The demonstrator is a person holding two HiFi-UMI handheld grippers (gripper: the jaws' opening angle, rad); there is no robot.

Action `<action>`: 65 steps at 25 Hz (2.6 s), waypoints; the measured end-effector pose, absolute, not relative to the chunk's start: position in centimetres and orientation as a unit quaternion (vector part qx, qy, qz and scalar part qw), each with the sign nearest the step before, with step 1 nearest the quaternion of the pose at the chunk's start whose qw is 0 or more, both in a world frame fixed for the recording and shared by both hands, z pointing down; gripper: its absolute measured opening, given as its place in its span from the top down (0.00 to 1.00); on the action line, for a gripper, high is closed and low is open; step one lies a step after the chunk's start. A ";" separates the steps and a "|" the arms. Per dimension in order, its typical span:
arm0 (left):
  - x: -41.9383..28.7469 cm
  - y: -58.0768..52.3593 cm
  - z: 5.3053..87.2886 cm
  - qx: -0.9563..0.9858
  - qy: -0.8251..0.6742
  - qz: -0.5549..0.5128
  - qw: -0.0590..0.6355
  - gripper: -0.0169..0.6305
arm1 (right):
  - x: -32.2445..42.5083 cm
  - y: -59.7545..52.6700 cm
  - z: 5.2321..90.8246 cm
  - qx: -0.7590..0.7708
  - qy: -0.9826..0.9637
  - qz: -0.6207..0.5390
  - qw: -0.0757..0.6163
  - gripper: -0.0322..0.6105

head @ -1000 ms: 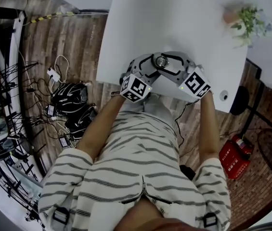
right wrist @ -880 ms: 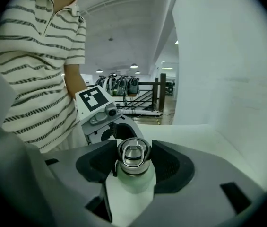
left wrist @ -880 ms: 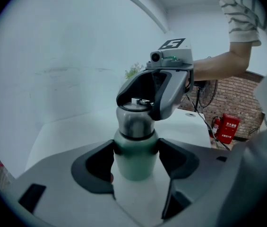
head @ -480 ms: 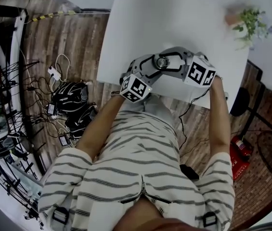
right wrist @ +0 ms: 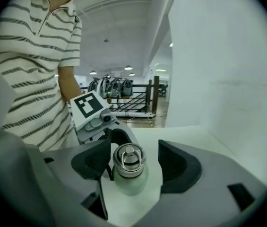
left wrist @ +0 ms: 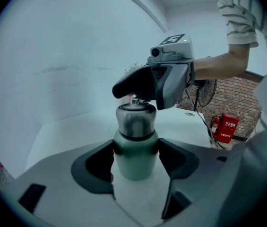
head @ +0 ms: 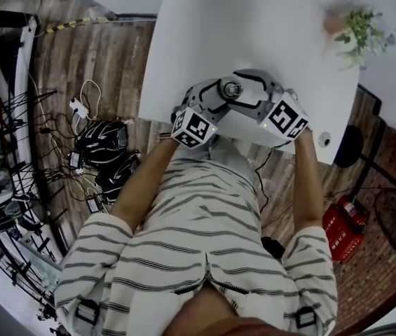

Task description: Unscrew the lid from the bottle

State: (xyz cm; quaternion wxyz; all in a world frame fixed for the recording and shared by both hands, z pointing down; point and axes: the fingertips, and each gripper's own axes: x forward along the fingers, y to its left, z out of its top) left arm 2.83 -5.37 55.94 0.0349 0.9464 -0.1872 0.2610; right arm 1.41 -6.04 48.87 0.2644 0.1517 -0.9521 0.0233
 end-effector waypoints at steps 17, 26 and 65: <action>2.8 -5.4 56.3 0.945 -0.191 0.262 0.036 0.51 | 2.8 -5.6 50.7 0.535 -0.825 0.108 0.146 0.48; 2.9 -5.4 56.1 0.945 -0.192 0.263 0.036 0.51 | 2.4 -5.9 50.8 0.547 -0.817 0.106 0.149 0.56; 3.0 -5.4 56.0 0.945 -0.187 0.265 0.036 0.51 | 1.9 -5.2 51.0 0.064 -0.968 0.052 0.237 0.56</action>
